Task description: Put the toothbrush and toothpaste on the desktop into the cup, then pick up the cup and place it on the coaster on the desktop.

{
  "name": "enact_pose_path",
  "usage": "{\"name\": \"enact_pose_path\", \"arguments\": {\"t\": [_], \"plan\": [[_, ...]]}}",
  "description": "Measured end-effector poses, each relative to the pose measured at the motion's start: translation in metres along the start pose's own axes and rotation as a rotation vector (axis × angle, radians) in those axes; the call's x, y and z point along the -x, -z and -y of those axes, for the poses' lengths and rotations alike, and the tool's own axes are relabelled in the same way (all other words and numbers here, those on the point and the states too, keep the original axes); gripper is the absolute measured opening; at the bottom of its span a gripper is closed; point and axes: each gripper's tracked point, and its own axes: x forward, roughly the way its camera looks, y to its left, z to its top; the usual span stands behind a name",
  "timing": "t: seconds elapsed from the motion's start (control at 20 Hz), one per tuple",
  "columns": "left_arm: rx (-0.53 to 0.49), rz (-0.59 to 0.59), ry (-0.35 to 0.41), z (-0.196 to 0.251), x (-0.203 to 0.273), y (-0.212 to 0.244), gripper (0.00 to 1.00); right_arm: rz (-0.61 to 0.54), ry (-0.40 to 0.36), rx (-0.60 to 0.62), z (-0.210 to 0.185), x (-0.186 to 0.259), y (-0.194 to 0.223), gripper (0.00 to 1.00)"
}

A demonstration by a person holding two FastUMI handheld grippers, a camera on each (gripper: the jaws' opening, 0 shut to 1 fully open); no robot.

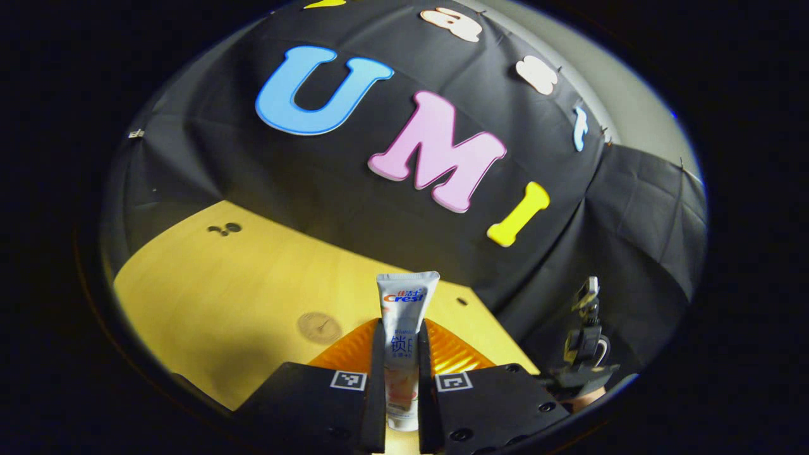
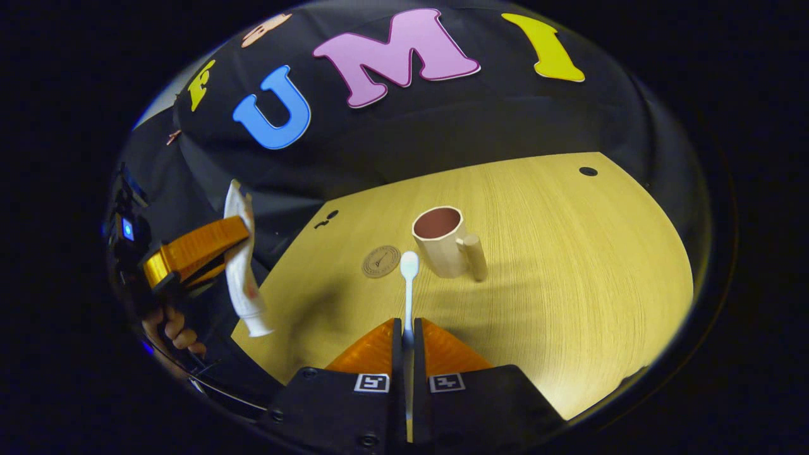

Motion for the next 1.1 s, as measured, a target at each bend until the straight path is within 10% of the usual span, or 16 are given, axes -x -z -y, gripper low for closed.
{"name": "enact_pose_path", "arguments": {"t": [0.45, 1.1], "plan": [[-0.034, 0.172, 0.13, 0.03, -0.105, -0.016, 0.25, 0.091, -0.066, 0.006, 0.031, -0.01, -0.022, 0.08], [-0.056, 0.274, 0.038, -0.01, -0.203, 0.025, 0.25, 0.13, -0.117, -0.002, 0.065, -0.046, -0.024, 0.08]]}}
